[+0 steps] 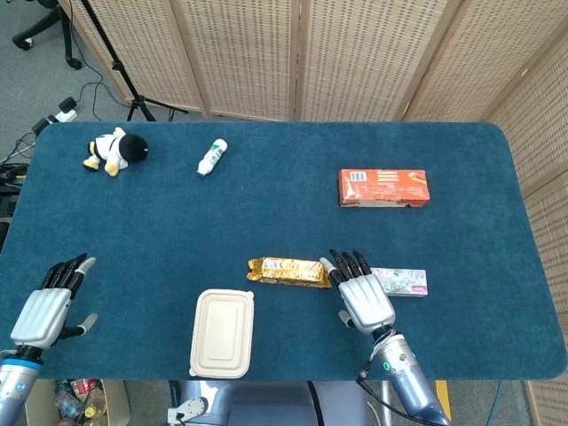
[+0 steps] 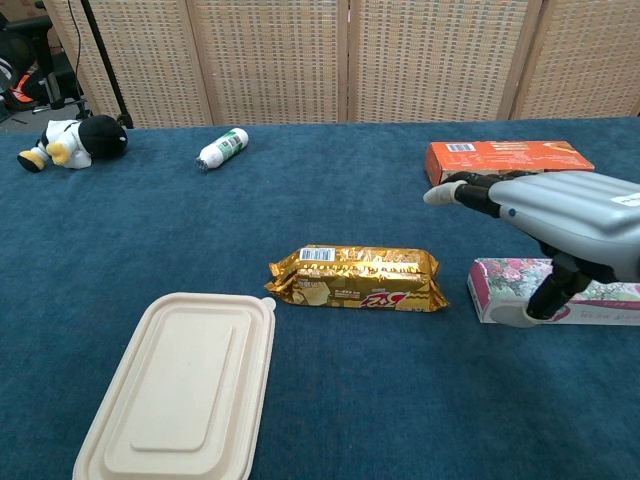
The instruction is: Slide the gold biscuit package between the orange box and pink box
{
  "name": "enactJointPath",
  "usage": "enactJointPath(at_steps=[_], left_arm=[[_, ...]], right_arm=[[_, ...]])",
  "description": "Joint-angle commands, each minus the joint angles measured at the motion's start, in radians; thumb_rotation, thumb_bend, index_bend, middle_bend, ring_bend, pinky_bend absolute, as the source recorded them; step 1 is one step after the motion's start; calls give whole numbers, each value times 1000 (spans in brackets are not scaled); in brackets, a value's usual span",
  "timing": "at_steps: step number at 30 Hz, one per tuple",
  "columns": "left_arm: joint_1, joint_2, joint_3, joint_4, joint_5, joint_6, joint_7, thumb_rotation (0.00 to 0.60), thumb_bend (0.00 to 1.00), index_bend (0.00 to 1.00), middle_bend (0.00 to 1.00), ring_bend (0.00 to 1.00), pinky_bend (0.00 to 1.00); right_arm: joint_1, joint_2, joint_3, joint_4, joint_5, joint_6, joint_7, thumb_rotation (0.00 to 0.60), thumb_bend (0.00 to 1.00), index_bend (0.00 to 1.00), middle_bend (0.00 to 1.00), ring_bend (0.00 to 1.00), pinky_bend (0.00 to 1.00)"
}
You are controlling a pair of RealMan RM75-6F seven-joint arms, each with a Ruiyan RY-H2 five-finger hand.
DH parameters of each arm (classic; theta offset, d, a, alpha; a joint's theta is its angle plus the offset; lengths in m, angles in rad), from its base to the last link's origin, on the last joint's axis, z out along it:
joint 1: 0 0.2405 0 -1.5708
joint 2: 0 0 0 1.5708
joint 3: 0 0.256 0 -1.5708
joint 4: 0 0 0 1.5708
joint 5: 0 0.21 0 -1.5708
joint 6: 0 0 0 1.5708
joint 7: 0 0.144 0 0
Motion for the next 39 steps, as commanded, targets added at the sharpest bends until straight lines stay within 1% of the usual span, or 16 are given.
enactJointPath(at_steps=[1,8,21,26,39], left_arm=[[0,-1,-5,7,-5,-2,-7,600,282,0,0,0,0],[4,-18,-13,30,0,12,-1,600,283,0,0,0,0],[10,-26,-24,43,10,27,-18,600,283,0,0,0,0],[12,-24,-26,40,12,29,-23,600,283,0,0,0,0],[11,-25,-29,42,10,19,-30,600,283,0,0,0,0]], right_arm=[[29,-39,11,16,33,27,-34,600,260,70,0,0,0],[76,-107,31,50,104,68,-69,600,260,69,0,0,0],[131,-193,23,92,200,117,-97,600,260,69,0,0,0],[146,-211,23,106,219,133,-95,600,260,69,0,0,0],[186,-263,22,156,267,134,-63,600,260,70,0,0,0]])
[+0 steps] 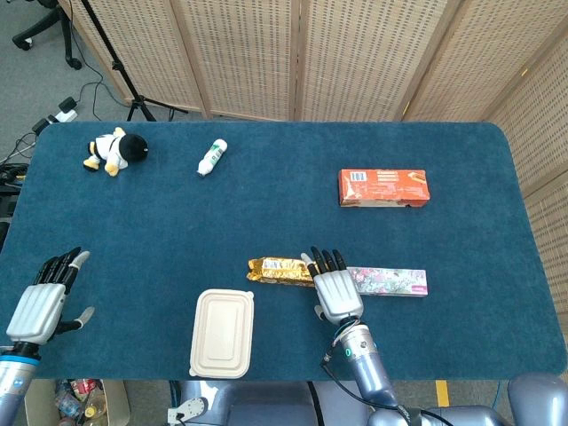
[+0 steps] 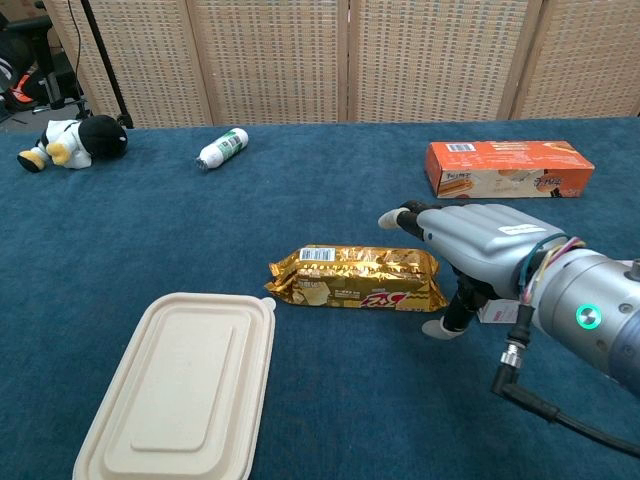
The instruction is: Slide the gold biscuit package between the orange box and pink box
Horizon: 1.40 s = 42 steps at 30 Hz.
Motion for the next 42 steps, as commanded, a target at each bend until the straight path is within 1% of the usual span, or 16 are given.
enactJointPath(at_steps=[1,9,12,29,42], left_arm=[[0,0,0,-1,1,0,0,600,283,0,0,0,0],[1,3,-2,-3,2,1,-7,600,283,0,0,0,0],[2,4,-2,-3,2,0,-10,600,283,0,0,0,0],[0,1,2,-1,3,-14,-16,600,282,0,0,0,0],[-3,-2,4,2,1,-26,-26,600,283,0,0,0,0]], right_arm=[[9,-13,3,10,4,1,12,600,260,70,0,0,0],[39,-55,10,40,23,-5,17,600,260,69,0,0,0],[57,-69,22,51,34,-6,8,600,260,69,0,0,0],[134,-104,63,102,77,-27,1,600,260,70,0,0,0],[194,-144,94,177,112,-67,18,600,260,69,0,0,0]])
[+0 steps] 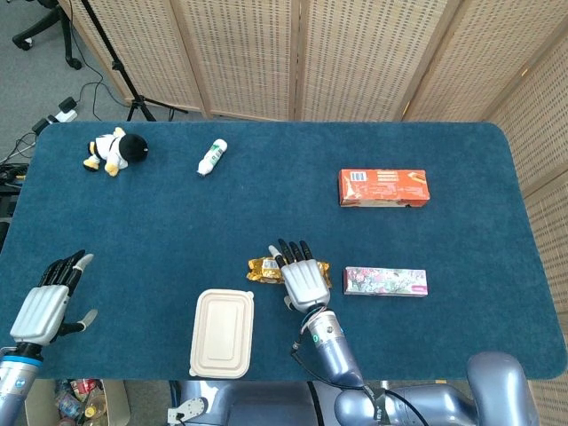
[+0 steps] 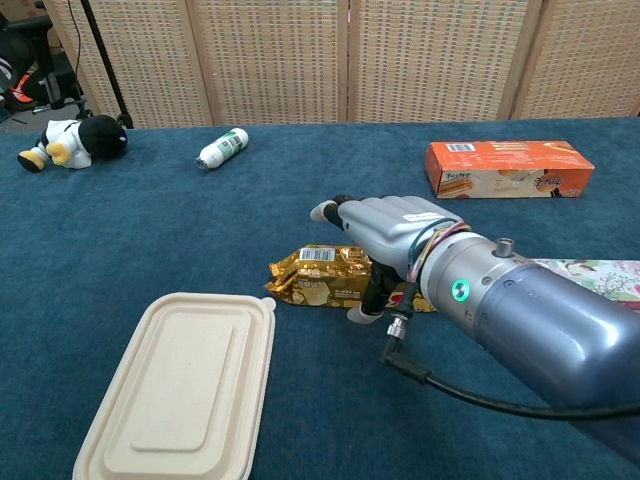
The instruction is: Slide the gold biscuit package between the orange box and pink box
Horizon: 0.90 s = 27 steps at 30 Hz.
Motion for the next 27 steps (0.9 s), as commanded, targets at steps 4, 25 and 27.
enactJointPath(at_steps=[4,25,27], left_arm=[[-1,-2,2,2,-1,-5,-2,600,283,0,0,0,0],[-9,-14,2,17,-19,-37,-31,600,283,0,0,0,0],[-10,-13,2,19,-22,-41,-32,600,283,0,0,0,0]], right_arm=[[32,-22,20,49,22,-28,16,600,260,69,0,0,0],[138,-50,79,184,66,-91,54,600,260,70,0,0,0],[144,-56,80,198,72,-97,60,600,260,70,0,0,0]])
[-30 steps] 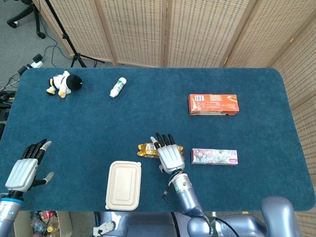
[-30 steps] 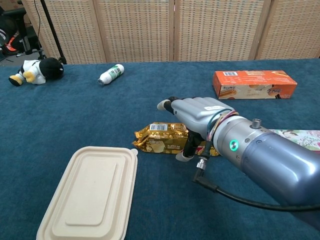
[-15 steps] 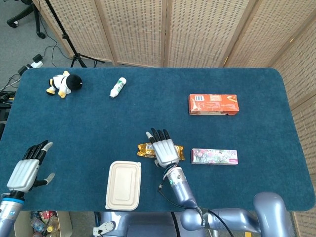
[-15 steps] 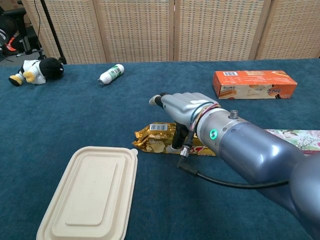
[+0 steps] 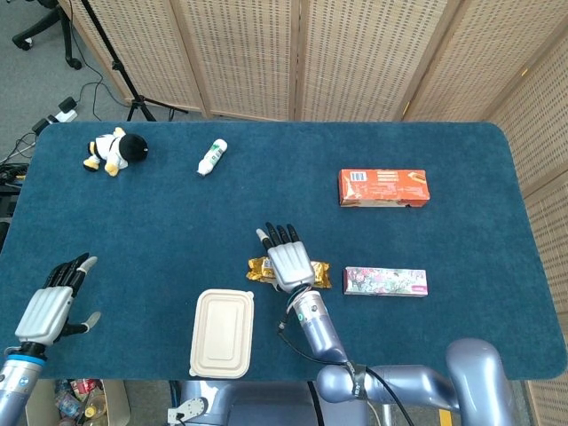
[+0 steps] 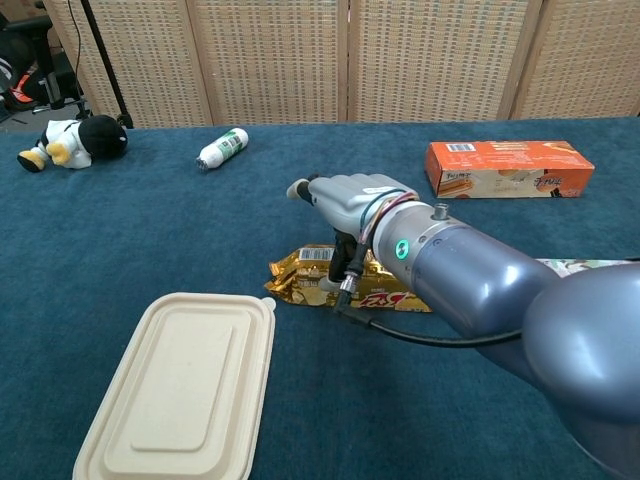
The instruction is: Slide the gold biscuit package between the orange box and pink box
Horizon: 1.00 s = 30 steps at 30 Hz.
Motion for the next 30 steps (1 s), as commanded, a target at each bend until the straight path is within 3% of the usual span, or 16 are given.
enactJointPath(at_steps=[1,30], left_arm=[[-1,1,0,2,-3,-4,-1,600,283,0,0,0,0],[-10,5,8,-6,-8,-35,-31,600,284,0,0,0,0]], right_arm=[[8,-7,0,17,9,-8,8,600,260,70,0,0,0],[49,18,-13,172,34,-83,62,600,260,70,0,0,0]])
